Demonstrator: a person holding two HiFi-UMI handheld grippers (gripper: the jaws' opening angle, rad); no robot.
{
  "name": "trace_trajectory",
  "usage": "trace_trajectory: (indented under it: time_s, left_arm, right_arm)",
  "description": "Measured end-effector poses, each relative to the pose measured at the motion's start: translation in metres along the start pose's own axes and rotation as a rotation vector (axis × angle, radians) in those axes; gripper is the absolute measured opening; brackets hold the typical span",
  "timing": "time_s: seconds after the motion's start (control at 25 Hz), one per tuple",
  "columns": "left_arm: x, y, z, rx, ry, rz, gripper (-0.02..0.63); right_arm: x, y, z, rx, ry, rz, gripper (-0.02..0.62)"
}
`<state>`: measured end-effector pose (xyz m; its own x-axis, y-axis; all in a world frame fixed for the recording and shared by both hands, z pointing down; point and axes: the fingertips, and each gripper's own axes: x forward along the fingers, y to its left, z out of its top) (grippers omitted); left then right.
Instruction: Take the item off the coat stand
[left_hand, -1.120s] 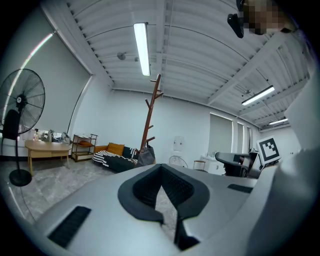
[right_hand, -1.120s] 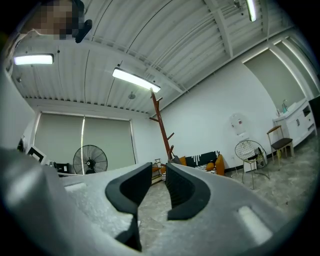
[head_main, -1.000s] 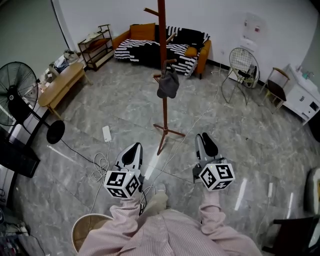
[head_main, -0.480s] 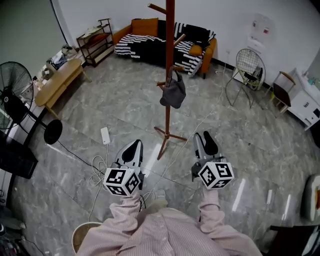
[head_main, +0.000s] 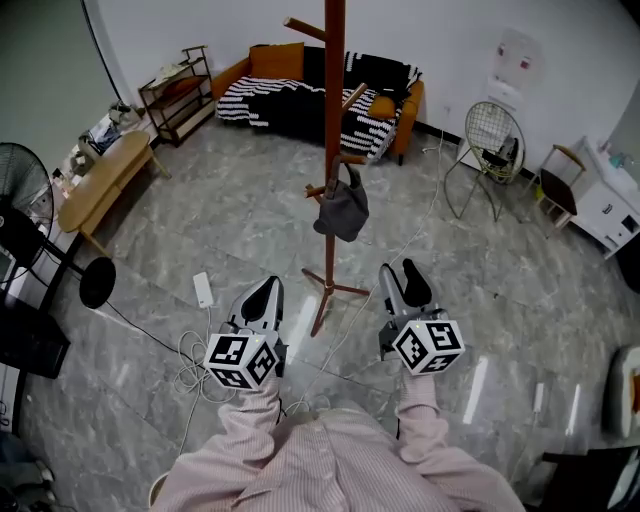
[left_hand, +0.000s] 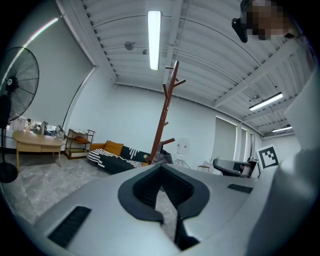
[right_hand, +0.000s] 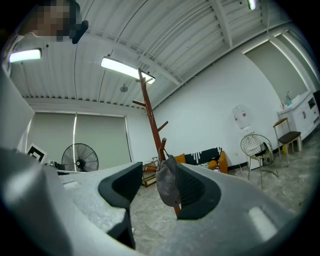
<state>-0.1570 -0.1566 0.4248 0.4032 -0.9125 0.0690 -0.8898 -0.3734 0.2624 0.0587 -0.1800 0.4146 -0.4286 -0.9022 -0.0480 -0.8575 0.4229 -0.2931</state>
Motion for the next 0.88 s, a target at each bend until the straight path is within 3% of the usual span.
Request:
trace_trajectory:
  time_s: [0.32, 0.88]
  left_arm:
    - [0.032, 0.011, 0.0, 0.0, 0.019, -0.007, 0.002]
    - [0.13, 0.041, 0.02, -0.026, -0.001, 0.048, 0.002]
  right_arm:
    - [0.036, -0.014, 0.004, -0.007, 0.006, 0.013, 0.208]
    - [0.145, -0.048, 0.003, -0.032, 0.095, 0.156, 0.22]
